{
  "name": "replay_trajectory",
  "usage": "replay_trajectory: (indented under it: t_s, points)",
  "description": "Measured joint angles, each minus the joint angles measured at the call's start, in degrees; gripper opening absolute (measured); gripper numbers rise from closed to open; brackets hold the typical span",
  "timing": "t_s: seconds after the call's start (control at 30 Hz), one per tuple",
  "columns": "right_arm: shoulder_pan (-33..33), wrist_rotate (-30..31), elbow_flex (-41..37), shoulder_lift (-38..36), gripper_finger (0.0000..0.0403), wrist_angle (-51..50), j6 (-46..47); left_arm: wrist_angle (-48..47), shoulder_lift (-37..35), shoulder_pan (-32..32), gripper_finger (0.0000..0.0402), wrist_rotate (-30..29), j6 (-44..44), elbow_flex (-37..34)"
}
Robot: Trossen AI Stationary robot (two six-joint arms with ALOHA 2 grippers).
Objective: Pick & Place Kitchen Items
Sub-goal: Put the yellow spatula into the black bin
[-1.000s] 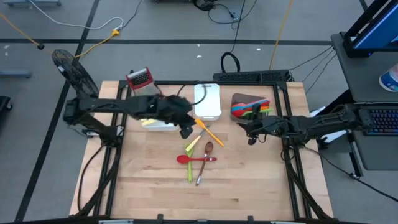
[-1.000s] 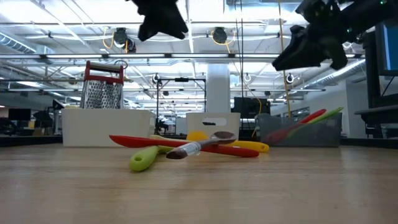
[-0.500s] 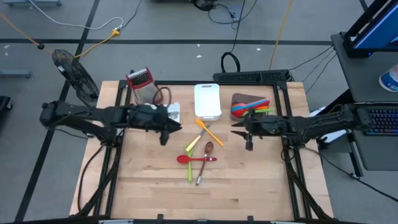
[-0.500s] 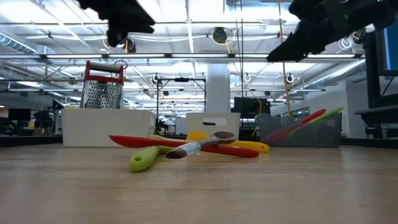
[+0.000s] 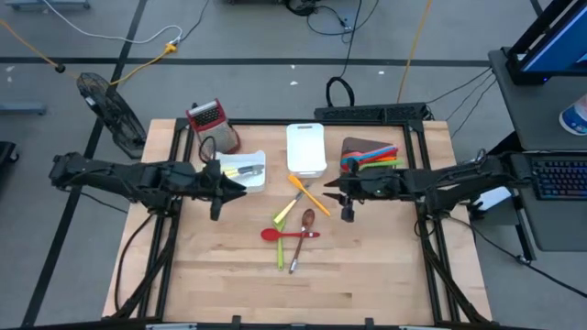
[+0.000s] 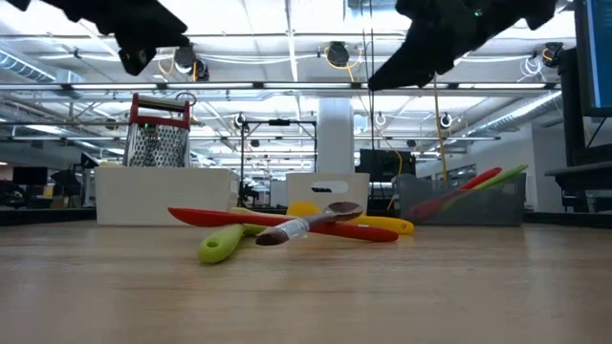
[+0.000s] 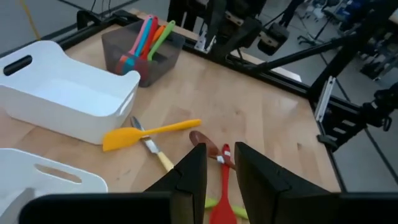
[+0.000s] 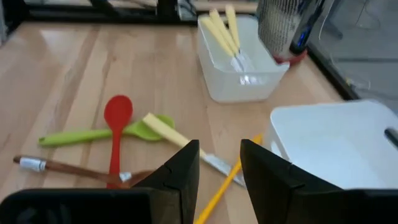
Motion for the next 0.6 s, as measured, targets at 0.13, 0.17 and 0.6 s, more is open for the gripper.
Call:
replay_trajectory:
  t_s: [0.13, 0.17, 0.6]
  points:
    - [0.0, 0.0, 3.9, 4.4, 0.011, -3.1, 1.6, 0.0, -4.3, -1.0, 0.0086, -0.2, 0.3, -2.6]
    - [0.0, 0.1, 4.7, 5.5, 0.011, -4.3, 1.6, 0.2, -5.2, -1.3, 0.0086, -0.2, 0.4, -3.1]
    - [0.0, 0.1, 10.3, 15.4, 0.011, -10.7, 10.5, 2.3, -16.1, -3.5, 0.0086, -0.1, 0.7, -12.2]
